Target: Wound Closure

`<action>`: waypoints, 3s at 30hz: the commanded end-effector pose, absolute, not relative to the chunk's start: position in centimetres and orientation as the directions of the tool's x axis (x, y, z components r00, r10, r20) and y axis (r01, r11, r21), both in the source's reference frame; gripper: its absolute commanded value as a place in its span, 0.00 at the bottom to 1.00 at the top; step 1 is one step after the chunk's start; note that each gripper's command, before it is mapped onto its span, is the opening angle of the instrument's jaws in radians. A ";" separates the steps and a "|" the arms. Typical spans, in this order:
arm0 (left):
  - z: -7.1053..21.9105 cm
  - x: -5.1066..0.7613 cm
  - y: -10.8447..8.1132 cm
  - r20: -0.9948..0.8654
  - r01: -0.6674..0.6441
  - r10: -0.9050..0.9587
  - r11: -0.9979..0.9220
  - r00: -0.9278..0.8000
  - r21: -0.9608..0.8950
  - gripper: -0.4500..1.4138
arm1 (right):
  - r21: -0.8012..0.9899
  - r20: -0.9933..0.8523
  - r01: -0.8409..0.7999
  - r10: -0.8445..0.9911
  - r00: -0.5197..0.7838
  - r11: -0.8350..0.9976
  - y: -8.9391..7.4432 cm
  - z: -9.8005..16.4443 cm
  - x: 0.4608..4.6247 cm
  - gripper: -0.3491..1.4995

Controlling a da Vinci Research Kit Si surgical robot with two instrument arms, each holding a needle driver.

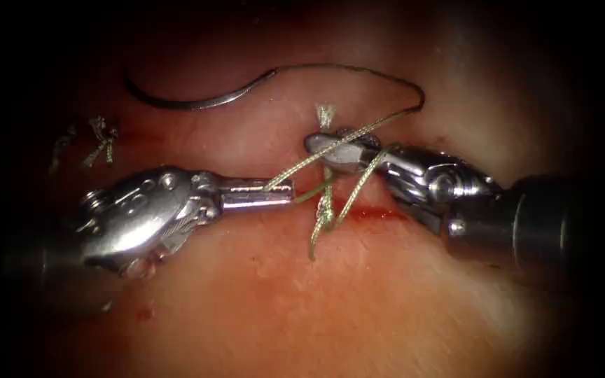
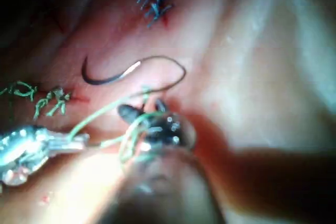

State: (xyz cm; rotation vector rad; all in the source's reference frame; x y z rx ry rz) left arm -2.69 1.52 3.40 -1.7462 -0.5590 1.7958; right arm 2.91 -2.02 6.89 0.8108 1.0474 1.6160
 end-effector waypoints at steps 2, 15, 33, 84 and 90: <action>3.5 -2.74 1.5 -0.758 -0.105 0.652 -0.753 0.013 -0.650 0.00 | 0.919 0.031 -0.373 0.965 -0.261 -0.130 -2.0 6.9 3.00 0.57; 3.5 -2.72 1.5 -0.759 -0.104 0.651 -0.754 0.012 -0.649 0.00 | 0.943 0.056 -0.313 0.979 -0.194 -0.116 -2.0 6.9 3.18 0.60; 3.5 -2.69 1.5 -0.759 -0.102 0.651 -0.754 0.012 -0.649 0.00 | 0.923 -0.014 -0.384 0.995 -0.104 -0.027 -2.0 6.8 3.17 0.00; 3.5 -2.58 2.0 -0.742 -0.121 0.670 -0.734 0.033 -0.668 0.00 | 0.844 -0.450 -0.308 0.892 0.043 0.440 -2.4 6.4 2.90 0.85; 3.5 -2.65 2.0 -0.748 -0.131 0.663 -0.739 0.034 -0.661 0.00 | 0.824 -0.518 -0.204 0.849 0.109 0.529 -2.4 6.3 2.98 0.00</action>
